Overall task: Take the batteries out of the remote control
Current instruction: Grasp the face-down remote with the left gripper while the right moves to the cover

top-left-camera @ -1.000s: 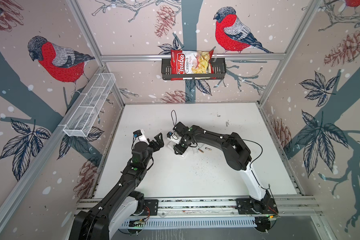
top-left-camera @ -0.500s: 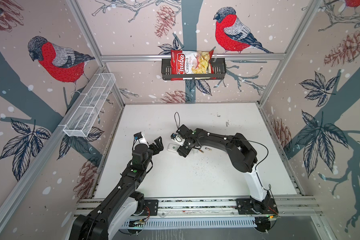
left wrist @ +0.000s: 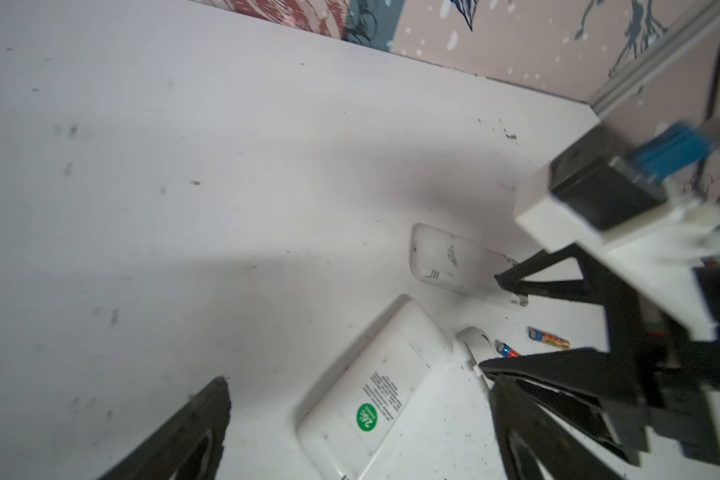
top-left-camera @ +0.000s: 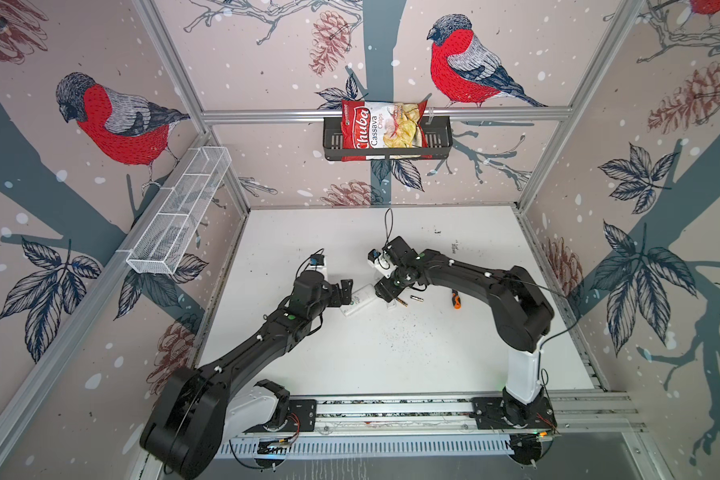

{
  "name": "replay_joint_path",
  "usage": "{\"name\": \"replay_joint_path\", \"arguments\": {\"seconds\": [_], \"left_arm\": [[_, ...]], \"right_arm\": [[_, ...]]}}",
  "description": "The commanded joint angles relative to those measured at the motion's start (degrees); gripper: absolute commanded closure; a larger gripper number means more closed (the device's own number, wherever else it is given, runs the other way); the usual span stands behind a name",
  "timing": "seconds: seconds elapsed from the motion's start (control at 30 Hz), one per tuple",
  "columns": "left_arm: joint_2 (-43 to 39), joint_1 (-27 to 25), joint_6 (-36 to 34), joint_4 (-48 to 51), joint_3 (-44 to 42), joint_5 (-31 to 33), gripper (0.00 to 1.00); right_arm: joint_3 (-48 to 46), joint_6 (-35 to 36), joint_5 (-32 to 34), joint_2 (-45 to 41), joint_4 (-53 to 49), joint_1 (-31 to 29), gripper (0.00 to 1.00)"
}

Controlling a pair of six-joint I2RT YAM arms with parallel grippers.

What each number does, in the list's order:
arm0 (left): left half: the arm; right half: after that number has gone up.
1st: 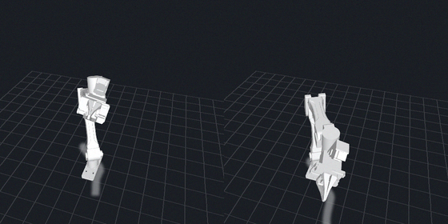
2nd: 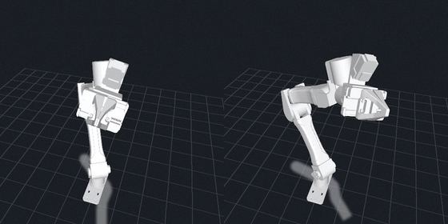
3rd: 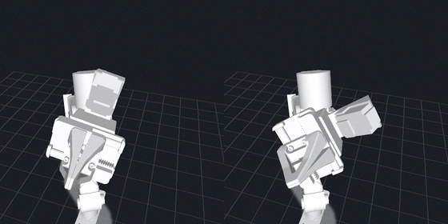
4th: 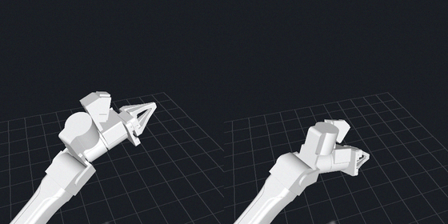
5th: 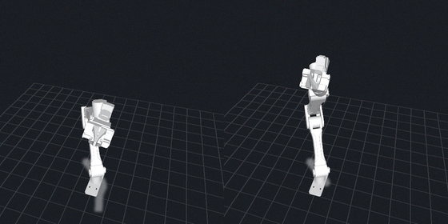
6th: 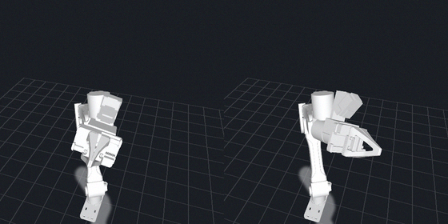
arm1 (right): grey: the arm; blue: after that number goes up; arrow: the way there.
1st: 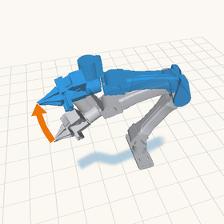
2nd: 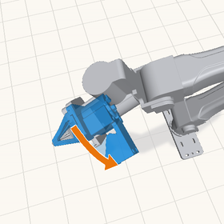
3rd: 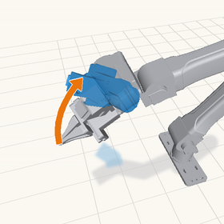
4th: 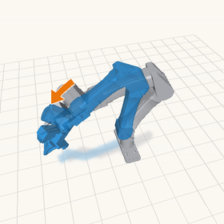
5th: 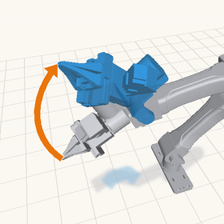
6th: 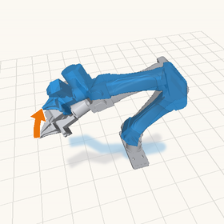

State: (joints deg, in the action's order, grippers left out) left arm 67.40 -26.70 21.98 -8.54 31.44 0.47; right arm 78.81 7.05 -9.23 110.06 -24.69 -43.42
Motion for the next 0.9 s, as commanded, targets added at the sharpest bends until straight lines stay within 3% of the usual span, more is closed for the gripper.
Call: {"name": "replay_joint_path", "arguments": {"seconds": [0.0, 0.13, 0.27, 0.37, 0.63, 0.87], "left_arm": [[4.06, -2.45, -5.65, 6.71, 3.27, 2.71, 0.04], [9.15, -3.34, -8.48, 7.13, 4.17, 1.74, 0.09], [15.74, -3.84, -12.14, 7.37, 6.89, -4.82, 0.11], [20.41, -4.33, -13.91, 10.49, 10.66, -4.24, 0.09], [27.55, -4.85, -16.09, 18.56, 17.69, 0.44, 0.09], [30.91, -5.76, -16.26, 23.89, 20.98, -0.43, 0.09]], "right_arm": [[-4.42, -5.99, -8.70, -5.37, 10.82, 3.69, 0.21], [-10.86, -13.21, -16.62, -11.36, 20.75, 9.53, 0.21], [-15.90, -15.92, -21.44, -14.74, 26.35, 12.37, 0.19], [-18.60, -16.32, -21.59, -16.33, 28.97, 12.66, 0.13], [-18.78, -16.51, -23.69, -16.56, 30.90, 12.52, 0.12], [-18.69, -16.57, -25.09, -16.44, 31.49, 12.47, 0.11]]}}
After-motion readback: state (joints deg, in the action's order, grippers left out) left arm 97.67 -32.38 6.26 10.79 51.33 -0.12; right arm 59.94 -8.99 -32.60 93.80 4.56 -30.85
